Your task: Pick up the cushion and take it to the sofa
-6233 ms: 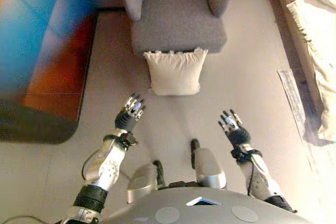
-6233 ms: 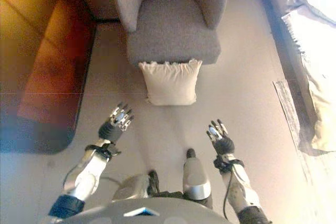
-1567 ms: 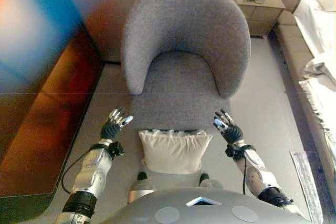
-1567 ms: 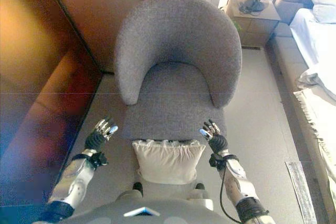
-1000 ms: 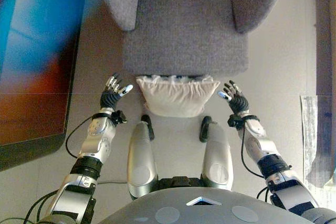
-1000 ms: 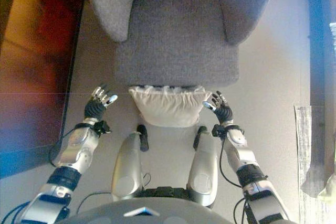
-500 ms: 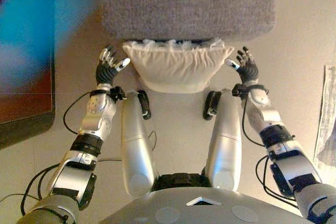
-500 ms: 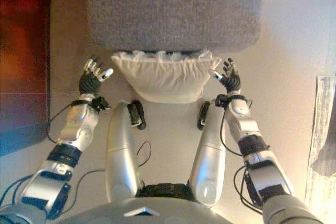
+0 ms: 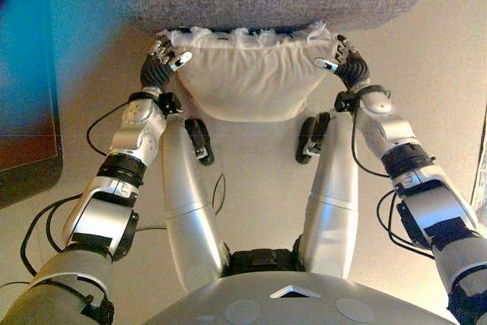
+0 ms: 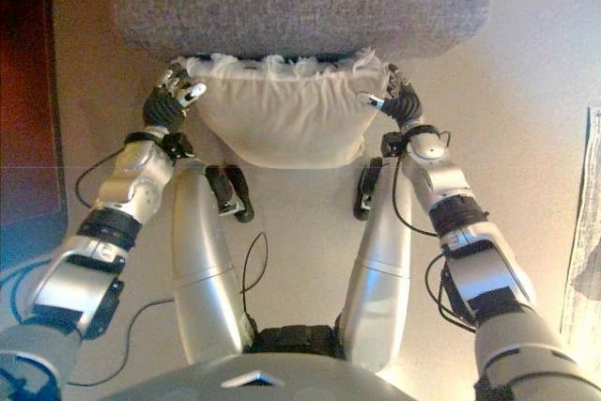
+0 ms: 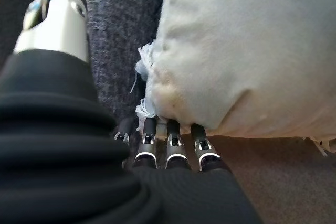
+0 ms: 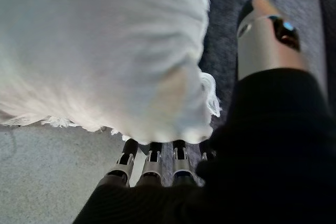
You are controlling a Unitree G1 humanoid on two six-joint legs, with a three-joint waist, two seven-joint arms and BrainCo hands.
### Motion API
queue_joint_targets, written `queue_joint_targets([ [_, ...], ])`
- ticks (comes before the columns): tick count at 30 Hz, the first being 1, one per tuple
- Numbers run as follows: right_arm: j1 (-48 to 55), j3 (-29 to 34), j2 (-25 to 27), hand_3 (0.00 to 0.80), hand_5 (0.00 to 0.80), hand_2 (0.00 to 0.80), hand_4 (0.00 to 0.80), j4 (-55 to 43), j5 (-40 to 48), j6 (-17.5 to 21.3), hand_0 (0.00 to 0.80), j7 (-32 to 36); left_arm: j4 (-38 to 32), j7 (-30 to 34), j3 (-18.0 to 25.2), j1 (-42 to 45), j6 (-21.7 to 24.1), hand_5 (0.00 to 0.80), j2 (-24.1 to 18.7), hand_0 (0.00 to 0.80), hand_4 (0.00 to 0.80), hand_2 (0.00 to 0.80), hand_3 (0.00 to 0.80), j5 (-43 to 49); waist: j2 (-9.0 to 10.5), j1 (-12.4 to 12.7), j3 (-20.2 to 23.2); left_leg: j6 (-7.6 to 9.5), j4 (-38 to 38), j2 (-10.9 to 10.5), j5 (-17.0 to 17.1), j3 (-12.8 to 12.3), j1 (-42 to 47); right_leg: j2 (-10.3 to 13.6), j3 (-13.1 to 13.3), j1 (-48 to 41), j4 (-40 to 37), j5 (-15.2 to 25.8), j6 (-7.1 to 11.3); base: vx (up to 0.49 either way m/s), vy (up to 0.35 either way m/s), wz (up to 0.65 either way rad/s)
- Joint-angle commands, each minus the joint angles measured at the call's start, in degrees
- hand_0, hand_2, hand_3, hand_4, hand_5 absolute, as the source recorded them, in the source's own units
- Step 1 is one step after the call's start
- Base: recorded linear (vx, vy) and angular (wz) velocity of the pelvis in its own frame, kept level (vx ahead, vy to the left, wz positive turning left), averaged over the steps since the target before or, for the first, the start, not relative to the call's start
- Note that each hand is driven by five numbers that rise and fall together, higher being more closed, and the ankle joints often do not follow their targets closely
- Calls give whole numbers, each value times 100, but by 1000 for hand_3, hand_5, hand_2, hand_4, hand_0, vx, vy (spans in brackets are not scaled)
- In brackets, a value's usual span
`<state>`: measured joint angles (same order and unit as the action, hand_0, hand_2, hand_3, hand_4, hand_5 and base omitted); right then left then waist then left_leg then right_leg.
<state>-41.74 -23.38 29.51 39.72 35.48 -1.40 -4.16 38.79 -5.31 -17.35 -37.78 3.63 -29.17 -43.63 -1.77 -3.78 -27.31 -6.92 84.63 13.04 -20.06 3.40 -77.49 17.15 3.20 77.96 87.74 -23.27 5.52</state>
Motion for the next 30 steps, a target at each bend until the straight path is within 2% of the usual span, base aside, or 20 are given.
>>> queue_joint_targets([
  [1,-152,-119,-49,0,0,0,0,183,106,-37,0,262,401,-101,-183,-322,-85,0,-31,0,0,0,0,-7,-82,-33,182,139,97,131,-537,-192,41,102,155,-90,-275,225,80,0,0,0],
  [4,-214,-207,-82,0,0,0,0,258,95,-100,0,351,598,-648,-155,-423,-94,0,-49,0,0,0,0,144,-66,-29,159,126,172,129,-543,-159,-17,121,164,-36,-223,222,68,0,0,0],
  [9,-307,-263,-118,0,0,0,0,331,97,-123,0,405,751,-1246,4,-386,191,0,20,0,0,0,0,381,-72,12,100,102,208,77,-572,-130,-30,163,166,-14,-212,216,52,-3,-13,1],
  [16,-304,-248,-117,0,0,0,0,419,-37,-216,0,374,939,-1509,91,-214,76,0,155,0,0,0,0,826,-74,57,13,67,247,80,-590,-127,-62,247,151,42,-193,235,57,-14,-1,4],
  [19,-328,-277,-38,0,0,0,0,534,-86,-231,0,366,1031,-2018,56,-236,295,0,116,0,0,0,0,1149,-71,68,-15,54,283,95,-597,-120,-99,278,165,85,-162,238,57,-6,2,8],
  [21,-374,-273,48,0,0,0,0,672,-1,-170,0,440,1021,-2630,121,-259,594,0,70,0,0,0,0,1524,-66,96,-48,50,322,79,-630,-104,-122,293,172,116,-138,223,57,0,0,0],
  [23,-404,-245,41,0,0,0,0,759,33,-120,0,445,1036,-2838,198,-247,548,0,94,0,0,0,0,1546,-70,128,-58,40,328,50,-654,-92,-123,316,161,119,-146,215,65,0,0,0],
  [25,-425,-220,5,0,0,0,0,864,49,-40,0,457,1160,-2774,227,-220,388,0,143,0,0,0,0,1479,-68,150,-66,35,327,25,-663,-90,-119,341,140,118,-152,214,71,0,0,0],
  [27,-476,-210,-40,0,0,0,0,919,96,3,0,462,1305,-2424,207,-211,345,0,203,0,0,0,0,1409,-55,163,-78,29,325,24,-663,-89,-120,363,114,121,-160,221,71,-10,-6,2],
  [30,-477,-208,-11,0,0,0,0,795,162,-33,0,466,1321,-1587,105,-208,294,0,234,0,0,0,0,1245,-34,147,-117,44,354,68,-664,-89,-141,379,100,139,-161,243,57,-5,6,1],
])
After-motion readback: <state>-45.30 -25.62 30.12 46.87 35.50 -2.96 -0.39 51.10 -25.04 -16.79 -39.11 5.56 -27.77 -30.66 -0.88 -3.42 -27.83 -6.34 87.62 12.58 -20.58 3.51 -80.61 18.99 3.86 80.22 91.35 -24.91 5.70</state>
